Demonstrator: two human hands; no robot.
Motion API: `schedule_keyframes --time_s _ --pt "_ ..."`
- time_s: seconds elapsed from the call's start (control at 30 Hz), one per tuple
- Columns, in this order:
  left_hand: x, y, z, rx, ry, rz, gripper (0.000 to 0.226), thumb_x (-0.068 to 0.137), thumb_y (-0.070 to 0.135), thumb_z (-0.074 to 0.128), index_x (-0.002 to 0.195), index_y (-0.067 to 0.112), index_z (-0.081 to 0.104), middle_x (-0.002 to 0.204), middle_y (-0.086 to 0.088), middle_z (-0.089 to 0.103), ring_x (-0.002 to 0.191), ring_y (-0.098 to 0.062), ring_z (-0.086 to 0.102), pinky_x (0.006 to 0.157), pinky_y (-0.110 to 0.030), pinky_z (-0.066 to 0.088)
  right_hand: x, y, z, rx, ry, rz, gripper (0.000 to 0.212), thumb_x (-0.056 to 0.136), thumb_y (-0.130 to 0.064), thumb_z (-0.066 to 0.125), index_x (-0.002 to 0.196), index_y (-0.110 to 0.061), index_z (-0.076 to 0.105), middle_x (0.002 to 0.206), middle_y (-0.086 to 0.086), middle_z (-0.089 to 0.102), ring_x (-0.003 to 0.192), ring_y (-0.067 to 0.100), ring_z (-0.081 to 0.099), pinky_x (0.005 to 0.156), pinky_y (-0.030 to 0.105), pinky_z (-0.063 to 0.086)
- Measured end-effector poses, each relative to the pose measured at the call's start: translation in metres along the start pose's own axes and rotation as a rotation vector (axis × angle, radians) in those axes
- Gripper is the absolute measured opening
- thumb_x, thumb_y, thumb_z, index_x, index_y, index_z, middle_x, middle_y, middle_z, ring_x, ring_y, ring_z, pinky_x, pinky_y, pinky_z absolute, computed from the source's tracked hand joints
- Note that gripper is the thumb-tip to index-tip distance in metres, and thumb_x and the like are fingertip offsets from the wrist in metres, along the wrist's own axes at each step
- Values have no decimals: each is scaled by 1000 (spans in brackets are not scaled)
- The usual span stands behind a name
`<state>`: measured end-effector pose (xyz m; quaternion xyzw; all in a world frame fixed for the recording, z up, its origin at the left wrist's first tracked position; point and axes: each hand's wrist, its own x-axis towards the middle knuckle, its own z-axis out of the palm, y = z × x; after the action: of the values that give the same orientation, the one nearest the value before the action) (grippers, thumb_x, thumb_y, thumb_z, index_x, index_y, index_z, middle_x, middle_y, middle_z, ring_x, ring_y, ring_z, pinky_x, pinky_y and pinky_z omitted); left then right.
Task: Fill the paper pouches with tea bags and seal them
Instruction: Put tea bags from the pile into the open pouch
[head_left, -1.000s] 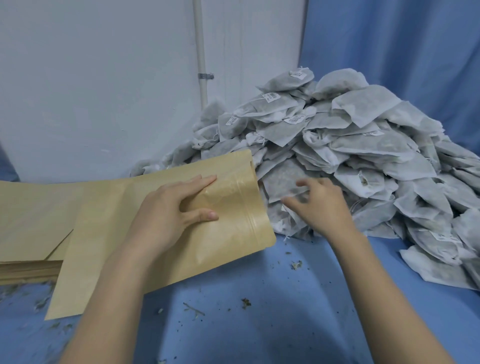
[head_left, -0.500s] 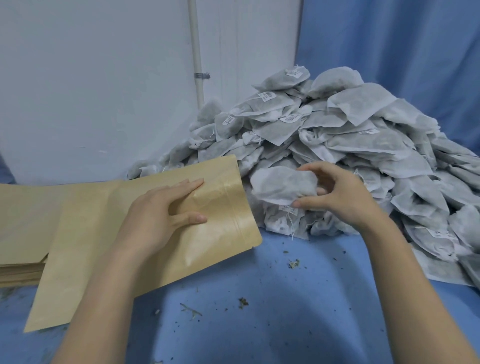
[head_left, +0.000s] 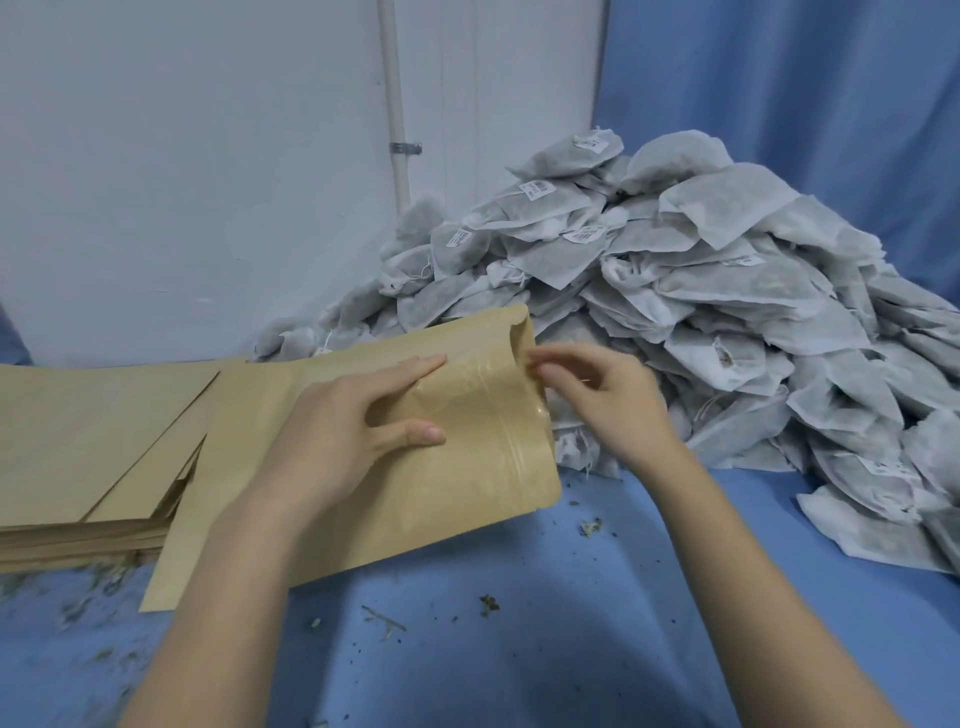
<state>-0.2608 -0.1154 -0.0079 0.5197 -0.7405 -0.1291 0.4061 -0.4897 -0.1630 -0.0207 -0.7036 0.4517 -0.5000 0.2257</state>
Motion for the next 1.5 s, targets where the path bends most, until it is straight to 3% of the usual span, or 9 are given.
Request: schedule_keyframes --time_s 0.07,0.17,0.4,0.57,0.73,0.97,1.17,1.33,1.5 --pt "0 1 1 1 11 5 60 67 32 80 109 63 52 108 48 43 91 43 28 78 11 22 4 17 -9 -338 220 135 25 88 -25 59 112 -28 63 111 -3 63 105 15 58 92 27 46" --pt "1 2 4 24 48 27 59 67 31 80 112 59 54 108 46 44 94 41 30 81 9 23 2 43 -11 -543 147 395 57 86 -42 59 136 -21 42 133 16 48 123 32 44 99 39 37" --pt "2 -3 7 81 42 -8 59 69 31 79 112 62 52 128 26 55 118 13 41 86 6 25 1 49 -19 -204 333 306 49 74 -28 77 119 -19 60 111 -2 63 99 11 54 84 20 37" --pt "2 -5 16 113 2 -24 62 70 35 79 115 64 48 133 22 52 126 1 43 97 -17 31 3 22 -60 17 447 230 41 63 -34 84 94 -32 56 85 -18 61 72 -8 58 70 19 46" --pt "2 -7 22 154 2 -19 63 69 37 78 121 59 49 134 19 52 125 -3 46 98 -20 34 0 5 -58 142 225 229 37 57 -25 88 81 -23 59 72 -2 57 63 10 54 61 25 44" --pt "4 -6 25 174 68 4 61 68 41 77 122 54 52 134 17 53 125 -5 46 101 -24 36 -2 -3 -12 131 -61 217 37 64 -27 84 62 -20 48 51 -11 35 52 9 31 52 22 27" --pt "3 -6 24 163 98 3 59 70 40 76 122 55 52 133 19 53 126 -2 44 96 -18 34 -1 -1 -34 414 -167 331 49 57 -19 84 94 2 59 90 31 63 81 32 59 79 48 48" --pt "3 -2 20 140 102 20 60 67 42 76 119 58 51 132 23 53 123 3 43 88 -5 27 -3 10 -59 602 -263 383 46 61 -21 76 101 -5 60 86 11 71 73 18 69 59 24 55" --pt "3 0 19 122 88 28 61 65 45 76 117 62 50 132 26 52 122 7 41 86 5 23 -4 13 -66 654 -262 312 36 70 -17 69 103 -8 57 81 7 71 69 15 68 55 22 54"
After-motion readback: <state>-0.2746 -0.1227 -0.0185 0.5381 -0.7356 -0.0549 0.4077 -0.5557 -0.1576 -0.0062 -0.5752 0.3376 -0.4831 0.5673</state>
